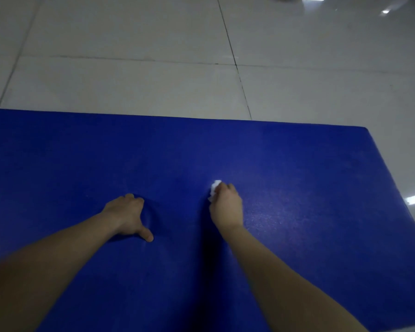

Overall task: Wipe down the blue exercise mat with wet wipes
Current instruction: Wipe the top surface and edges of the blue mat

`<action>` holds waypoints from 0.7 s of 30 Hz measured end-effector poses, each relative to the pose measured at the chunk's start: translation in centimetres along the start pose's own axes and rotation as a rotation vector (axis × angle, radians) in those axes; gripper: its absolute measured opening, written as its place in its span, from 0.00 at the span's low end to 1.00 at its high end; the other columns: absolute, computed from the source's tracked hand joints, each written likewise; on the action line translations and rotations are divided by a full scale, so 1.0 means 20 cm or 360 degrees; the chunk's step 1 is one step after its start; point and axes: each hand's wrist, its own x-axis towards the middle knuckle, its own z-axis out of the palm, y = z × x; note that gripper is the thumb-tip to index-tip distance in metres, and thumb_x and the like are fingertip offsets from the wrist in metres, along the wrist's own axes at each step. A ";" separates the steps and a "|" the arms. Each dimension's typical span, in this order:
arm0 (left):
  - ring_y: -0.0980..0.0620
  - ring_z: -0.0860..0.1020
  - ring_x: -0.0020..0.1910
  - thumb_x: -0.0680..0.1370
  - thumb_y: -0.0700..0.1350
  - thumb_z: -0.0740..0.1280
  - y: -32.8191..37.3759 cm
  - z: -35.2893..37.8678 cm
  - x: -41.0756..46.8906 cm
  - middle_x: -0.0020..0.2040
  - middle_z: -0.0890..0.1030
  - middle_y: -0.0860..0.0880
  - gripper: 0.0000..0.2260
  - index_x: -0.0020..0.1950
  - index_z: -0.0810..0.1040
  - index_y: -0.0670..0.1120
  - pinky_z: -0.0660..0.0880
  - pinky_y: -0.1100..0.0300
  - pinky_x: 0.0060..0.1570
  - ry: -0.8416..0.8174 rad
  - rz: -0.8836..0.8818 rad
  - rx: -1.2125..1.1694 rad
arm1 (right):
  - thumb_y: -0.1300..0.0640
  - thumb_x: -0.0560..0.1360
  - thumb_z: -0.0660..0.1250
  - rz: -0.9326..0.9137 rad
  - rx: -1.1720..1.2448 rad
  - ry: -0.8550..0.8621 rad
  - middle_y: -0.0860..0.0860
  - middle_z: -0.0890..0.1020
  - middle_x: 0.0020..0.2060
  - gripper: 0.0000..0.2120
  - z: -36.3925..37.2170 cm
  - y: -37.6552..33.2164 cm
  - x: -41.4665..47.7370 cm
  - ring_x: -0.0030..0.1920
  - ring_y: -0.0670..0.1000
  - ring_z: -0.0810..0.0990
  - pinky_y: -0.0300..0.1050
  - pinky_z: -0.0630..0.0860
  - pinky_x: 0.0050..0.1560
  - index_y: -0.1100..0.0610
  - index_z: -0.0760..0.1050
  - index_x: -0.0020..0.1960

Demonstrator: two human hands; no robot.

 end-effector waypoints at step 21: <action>0.52 0.72 0.58 0.60 0.71 0.77 0.01 0.00 0.03 0.62 0.70 0.52 0.46 0.71 0.69 0.49 0.75 0.56 0.58 0.0003 -0.0023 -0.0052 | 0.56 0.79 0.65 0.0668 -0.0025 0.0341 0.62 0.82 0.47 0.10 -0.37 0.59 0.40 0.40 0.60 0.76 0.46 0.70 0.41 0.61 0.76 0.44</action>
